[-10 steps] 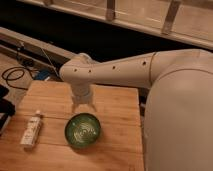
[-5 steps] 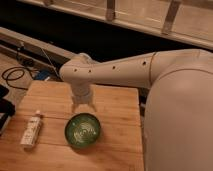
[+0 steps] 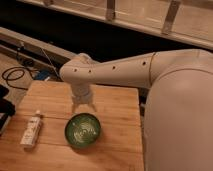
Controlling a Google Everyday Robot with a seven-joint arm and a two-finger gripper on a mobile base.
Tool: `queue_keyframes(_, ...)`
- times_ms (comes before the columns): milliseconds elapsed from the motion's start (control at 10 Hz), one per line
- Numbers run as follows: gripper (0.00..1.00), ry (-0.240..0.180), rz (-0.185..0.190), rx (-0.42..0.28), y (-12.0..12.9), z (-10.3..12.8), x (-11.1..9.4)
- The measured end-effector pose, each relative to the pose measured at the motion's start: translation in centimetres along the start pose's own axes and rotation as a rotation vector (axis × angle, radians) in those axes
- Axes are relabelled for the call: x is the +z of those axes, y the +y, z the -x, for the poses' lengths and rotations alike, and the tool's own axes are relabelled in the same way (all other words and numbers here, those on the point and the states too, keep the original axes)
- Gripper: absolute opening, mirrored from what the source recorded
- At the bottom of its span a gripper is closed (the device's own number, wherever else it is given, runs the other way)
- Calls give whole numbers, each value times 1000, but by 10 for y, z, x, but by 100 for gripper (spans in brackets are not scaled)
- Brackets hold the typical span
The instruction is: Place the bottle in the ceramic bowl
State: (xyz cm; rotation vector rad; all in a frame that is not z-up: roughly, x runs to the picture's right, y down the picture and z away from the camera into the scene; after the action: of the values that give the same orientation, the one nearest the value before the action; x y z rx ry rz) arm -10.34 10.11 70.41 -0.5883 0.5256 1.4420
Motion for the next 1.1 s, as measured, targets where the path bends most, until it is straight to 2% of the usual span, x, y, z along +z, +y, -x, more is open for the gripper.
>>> queue_keyframes(200,65,-13,5,-24,2,4,-3)
queue_keyframes(300,65,-28,11,-60,15,10,-6)
queue_keyframes(400,65,-40,12,-95,30,16,-9)
queue_keyframes(600,65,-55,8,-186,80,27,-15)
queue_keyframes(900,65,-54,23,-312,158,22,-17)
queue_keyframes(1100,65,-57,17,-316,159,25,-17)
